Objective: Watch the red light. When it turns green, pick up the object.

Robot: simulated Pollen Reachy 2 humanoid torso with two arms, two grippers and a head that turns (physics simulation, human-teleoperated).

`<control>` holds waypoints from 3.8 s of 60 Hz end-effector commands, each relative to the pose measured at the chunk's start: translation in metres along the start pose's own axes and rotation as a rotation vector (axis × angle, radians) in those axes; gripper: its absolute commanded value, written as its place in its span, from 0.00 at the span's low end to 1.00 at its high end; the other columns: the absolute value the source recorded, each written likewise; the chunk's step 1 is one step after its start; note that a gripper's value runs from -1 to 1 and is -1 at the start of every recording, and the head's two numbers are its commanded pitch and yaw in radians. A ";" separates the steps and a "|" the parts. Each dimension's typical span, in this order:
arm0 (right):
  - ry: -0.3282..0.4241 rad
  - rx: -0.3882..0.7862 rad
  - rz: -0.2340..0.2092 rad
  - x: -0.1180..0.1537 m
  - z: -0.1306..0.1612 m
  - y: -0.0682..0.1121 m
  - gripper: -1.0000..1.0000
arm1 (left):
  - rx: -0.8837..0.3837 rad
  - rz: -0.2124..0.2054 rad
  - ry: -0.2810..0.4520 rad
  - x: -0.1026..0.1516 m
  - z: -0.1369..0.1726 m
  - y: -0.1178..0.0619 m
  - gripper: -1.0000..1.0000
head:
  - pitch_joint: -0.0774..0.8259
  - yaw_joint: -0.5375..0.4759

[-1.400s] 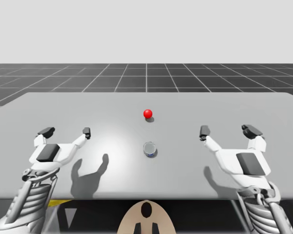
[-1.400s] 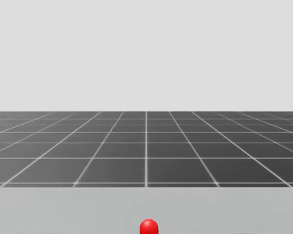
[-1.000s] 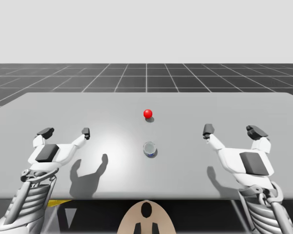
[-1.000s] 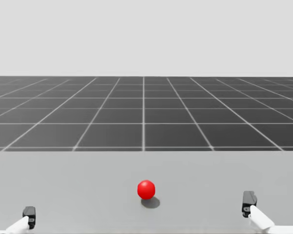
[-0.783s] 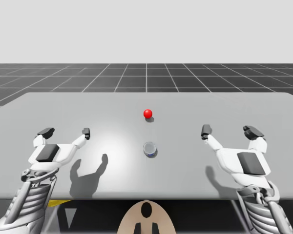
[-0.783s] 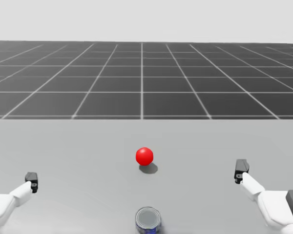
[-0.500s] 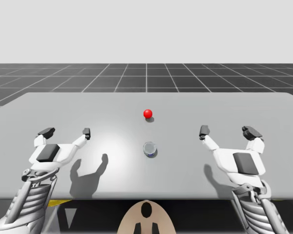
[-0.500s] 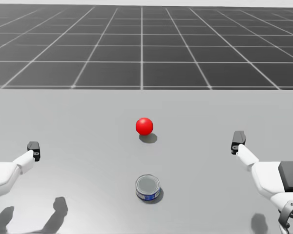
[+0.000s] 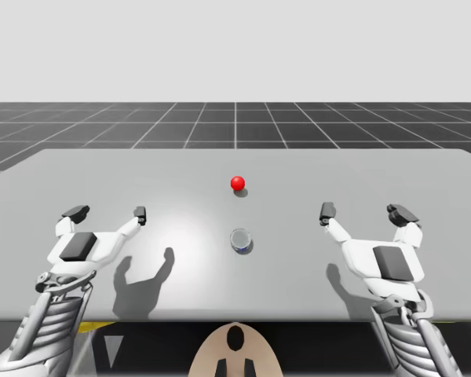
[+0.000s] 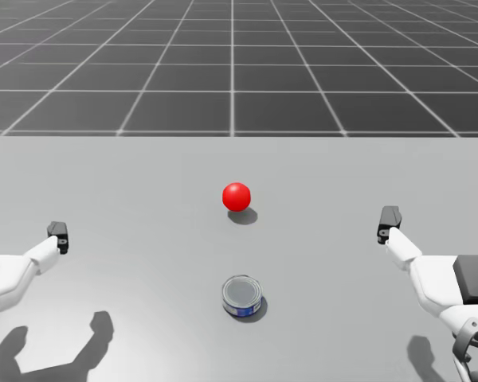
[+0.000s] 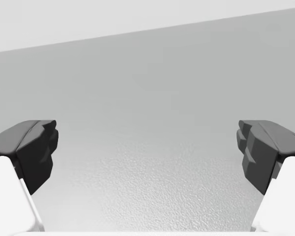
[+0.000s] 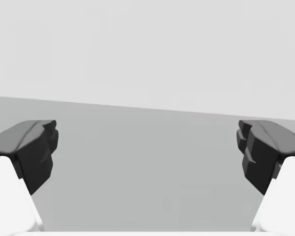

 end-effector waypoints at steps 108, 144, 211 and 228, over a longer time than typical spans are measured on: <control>0.134 0.360 -0.185 -0.005 0.013 0.032 0.00 | 0.001 -0.027 -0.001 -0.002 -0.001 -0.003 0.00 | 0.84 0.50; 0.343 0.835 -0.163 -0.046 0.015 0.121 0.00 | 0.013 -0.042 0.010 -0.006 -0.003 -0.002 0.00 | 0.86 0.50; 0.415 0.983 -0.113 -0.084 -0.004 0.198 0.98 | 0.011 -0.052 0.014 -0.007 -0.004 -0.003 0.00 | 0.71 0.52; 0.398 0.985 -0.122 -0.080 -0.007 0.197 0.99 | 0.013 -0.056 0.019 -0.008 -0.004 -0.004 0.00 | 0.47 0.50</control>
